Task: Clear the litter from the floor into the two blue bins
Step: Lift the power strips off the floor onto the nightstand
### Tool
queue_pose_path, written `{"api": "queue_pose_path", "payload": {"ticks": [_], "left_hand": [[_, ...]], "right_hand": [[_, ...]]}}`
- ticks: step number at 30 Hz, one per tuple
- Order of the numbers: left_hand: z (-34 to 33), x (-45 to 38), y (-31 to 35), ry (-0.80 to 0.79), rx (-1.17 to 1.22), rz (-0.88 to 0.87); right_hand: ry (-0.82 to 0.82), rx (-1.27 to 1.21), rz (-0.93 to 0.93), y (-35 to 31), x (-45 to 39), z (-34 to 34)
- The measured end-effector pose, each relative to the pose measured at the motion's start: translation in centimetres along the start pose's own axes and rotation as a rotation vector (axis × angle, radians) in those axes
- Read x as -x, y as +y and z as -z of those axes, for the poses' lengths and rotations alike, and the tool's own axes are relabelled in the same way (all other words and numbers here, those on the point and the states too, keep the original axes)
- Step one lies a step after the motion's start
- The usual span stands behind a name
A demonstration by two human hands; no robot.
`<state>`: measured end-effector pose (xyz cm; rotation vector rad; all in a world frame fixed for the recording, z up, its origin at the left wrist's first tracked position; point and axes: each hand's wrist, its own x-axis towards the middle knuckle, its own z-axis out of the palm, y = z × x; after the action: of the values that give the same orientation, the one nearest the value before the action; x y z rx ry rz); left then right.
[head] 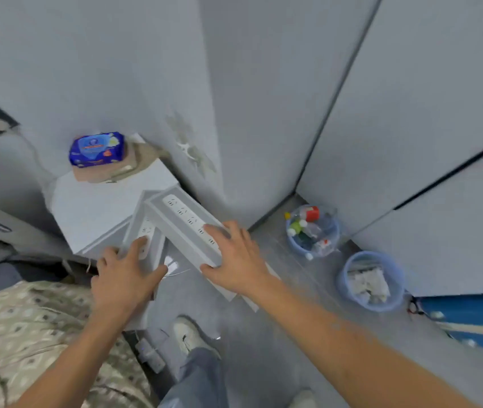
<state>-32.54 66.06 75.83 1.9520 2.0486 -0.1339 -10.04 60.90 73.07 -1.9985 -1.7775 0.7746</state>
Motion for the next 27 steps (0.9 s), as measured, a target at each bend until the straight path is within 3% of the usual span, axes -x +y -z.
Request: {"api": "queue_pose_path", "payload": {"ticks": [8,14,20,27], "left_hand": [[-8.9,16.3,18.7,-0.362,-0.092,-0.318],[-17.3,20.0,32.6,-0.497,-0.216,-0.534],[-29.8,18.2,43.1,-0.583,-0.223,-0.663],[-46.4,11.5,49.1,-0.609,-0.282,-0.777]], "right_hand": [[-0.031,-0.080,-0.521,21.3,26.7,9.1],[-0.009,-0.108,-0.981,34.5,37.5,10.4],[-0.027,-0.109,-1.167,46.0,36.0,7.2],[0.035,-0.100,-1.181,58.8,26.5,-1.7]]}}
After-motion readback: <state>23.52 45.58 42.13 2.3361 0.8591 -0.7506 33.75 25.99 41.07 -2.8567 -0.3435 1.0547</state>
